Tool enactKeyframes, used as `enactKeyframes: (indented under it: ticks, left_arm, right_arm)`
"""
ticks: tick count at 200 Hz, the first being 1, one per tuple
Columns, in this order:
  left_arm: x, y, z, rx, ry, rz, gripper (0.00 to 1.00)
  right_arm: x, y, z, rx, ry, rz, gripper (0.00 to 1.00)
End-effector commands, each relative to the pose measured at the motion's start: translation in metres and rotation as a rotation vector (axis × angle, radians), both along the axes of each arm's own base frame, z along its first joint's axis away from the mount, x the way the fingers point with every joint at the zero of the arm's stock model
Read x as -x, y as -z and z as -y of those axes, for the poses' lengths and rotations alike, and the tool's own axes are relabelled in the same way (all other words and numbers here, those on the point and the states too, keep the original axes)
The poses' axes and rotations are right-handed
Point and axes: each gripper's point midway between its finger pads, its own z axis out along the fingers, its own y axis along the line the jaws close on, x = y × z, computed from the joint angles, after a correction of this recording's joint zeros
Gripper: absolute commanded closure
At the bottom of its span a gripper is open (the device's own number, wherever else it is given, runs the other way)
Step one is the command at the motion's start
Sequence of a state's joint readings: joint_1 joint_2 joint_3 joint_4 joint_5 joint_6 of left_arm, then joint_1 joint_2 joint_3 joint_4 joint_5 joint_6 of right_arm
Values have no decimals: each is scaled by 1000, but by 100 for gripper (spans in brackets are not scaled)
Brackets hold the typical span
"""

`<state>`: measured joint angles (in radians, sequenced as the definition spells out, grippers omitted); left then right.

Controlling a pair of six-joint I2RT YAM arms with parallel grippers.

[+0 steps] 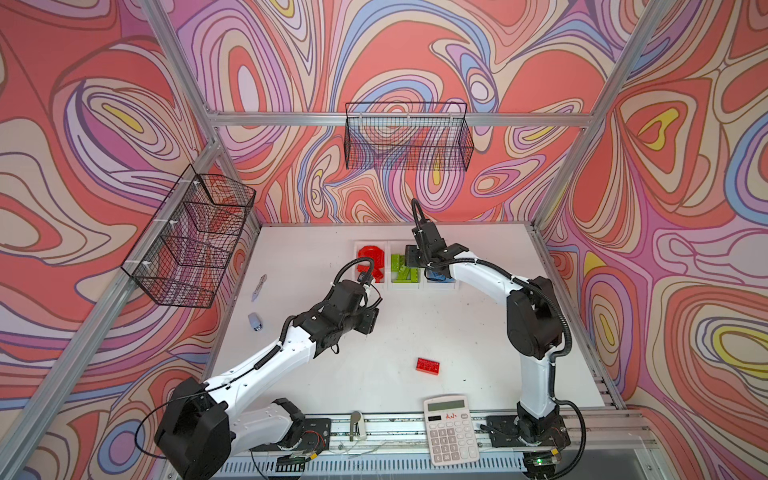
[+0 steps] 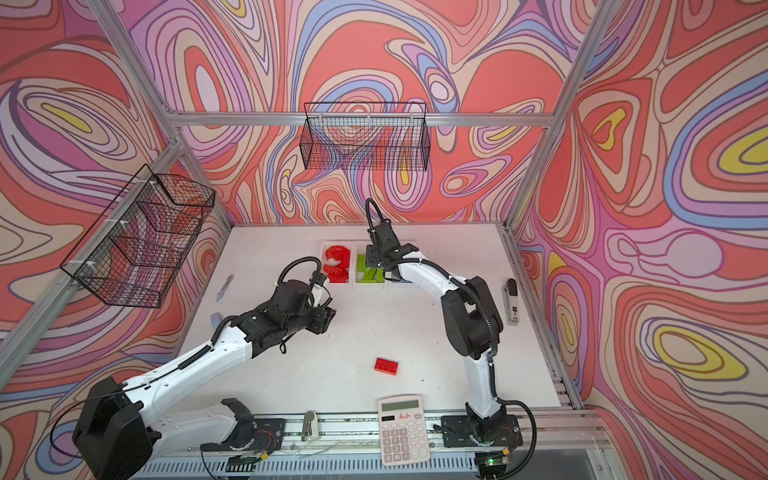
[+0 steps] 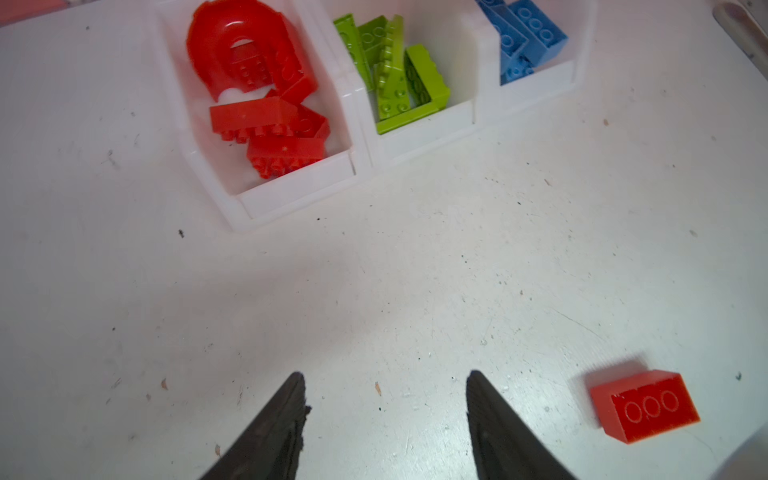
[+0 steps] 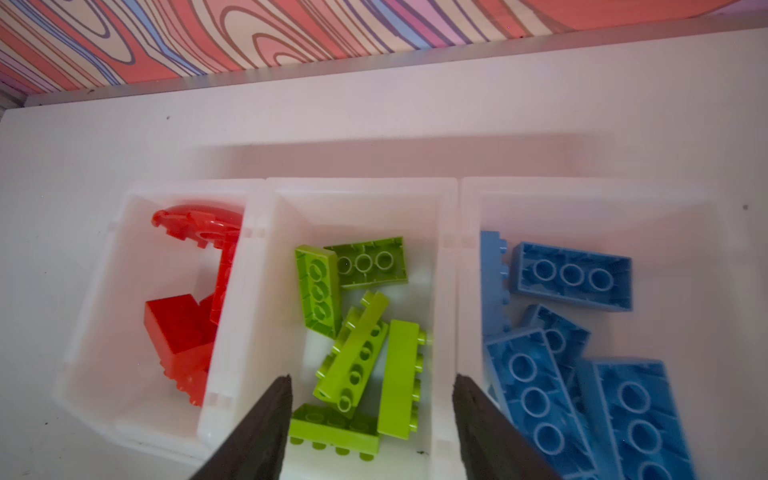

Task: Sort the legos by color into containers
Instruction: 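Carry the lime-green brick into the green compartment while the left gripper lowers, then close the left gripper on the red brick near the calculator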

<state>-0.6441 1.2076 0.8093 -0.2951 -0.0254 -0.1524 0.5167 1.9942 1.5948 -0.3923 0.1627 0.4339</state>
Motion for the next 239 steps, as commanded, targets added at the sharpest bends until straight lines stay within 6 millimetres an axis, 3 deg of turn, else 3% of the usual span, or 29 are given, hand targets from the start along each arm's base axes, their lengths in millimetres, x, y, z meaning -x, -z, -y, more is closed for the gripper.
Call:
enactKeyframes:
  ticks: [1, 19, 23, 51, 86, 129, 173, 239]
  left_arm:
    - [5, -1, 26, -47, 185, -6, 35]
    - [11, 4, 52, -90, 323, -25, 34]
    - [14, 5, 59, -106, 360, -26, 34]
    - [33, 19, 101, -211, 591, -30, 31]
    - [61, 45, 136, -314, 822, -42, 30]
    - [94, 70, 154, -395, 1012, -79, 30]
    - [125, 78, 158, -407, 1196, -111, 30]
    - [122, 104, 165, -498, 1245, -122, 31]
  right_arm:
    - [3, -48, 31, -34, 54, 111, 33]
    - [11, -52, 66, -32, 111, 114, 33]
    - [15, -62, 75, -43, 125, 133, 33]
    - [35, -61, 125, -48, 208, 125, 33]
    - [62, -48, 161, -42, 259, 99, 31]
    - [75, -36, 177, -24, 274, 70, 30]
    - [77, -33, 182, -18, 278, 65, 30]
    - [79, -32, 185, -25, 289, 64, 30]
